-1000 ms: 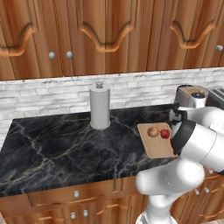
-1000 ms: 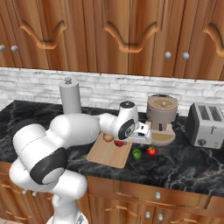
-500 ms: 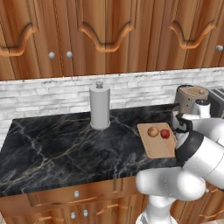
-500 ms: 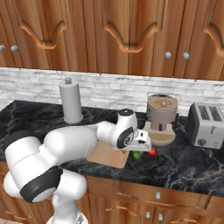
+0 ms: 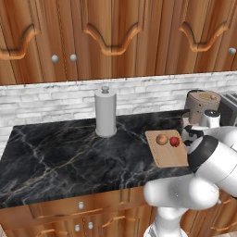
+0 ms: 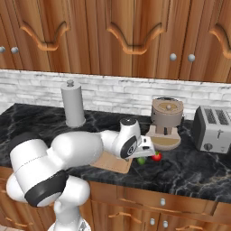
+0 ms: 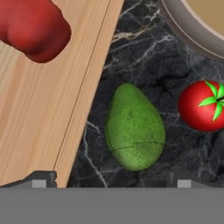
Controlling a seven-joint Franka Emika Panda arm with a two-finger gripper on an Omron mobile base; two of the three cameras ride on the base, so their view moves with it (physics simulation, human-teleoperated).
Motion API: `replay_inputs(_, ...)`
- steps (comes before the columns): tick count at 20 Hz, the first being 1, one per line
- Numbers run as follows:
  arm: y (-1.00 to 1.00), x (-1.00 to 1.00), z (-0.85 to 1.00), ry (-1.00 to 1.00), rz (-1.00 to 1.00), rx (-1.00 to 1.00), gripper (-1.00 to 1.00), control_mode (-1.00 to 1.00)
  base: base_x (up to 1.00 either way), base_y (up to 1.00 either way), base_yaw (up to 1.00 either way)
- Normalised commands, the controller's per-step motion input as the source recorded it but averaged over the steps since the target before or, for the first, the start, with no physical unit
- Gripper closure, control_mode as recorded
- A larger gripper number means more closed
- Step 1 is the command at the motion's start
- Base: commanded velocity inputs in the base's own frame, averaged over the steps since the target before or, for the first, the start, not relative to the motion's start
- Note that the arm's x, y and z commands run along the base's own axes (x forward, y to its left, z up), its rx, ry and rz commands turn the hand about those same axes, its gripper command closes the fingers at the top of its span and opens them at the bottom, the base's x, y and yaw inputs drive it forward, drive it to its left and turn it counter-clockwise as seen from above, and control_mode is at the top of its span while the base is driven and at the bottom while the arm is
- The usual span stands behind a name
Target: Place the avocado, onion, tomato, and bell pepper on the cutting board.
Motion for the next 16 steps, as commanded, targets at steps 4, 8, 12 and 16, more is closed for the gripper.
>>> replay_inputs(4, -0.07, 0.1, 0.0, 0.0, 0.08, -0.03, -1.0, -1.0, 0.0, 0.0, 0.0)
replay_inputs(8, -0.04, 0.15, -0.04, 0.01, 0.02, -0.03, -1.0, -1.0, 0.0, 0.0, 0.0)
replay_inputs(12, 0.0, 0.23, -0.15, 0.02, 0.0, -0.01, -1.0, -1.0, 0.0, 0.0, 0.0)
replay_inputs(16, -0.02, 0.06, -0.24, 0.02, 0.0, 0.0, -1.0, -1.0, 0.0, 0.0, 0.0)
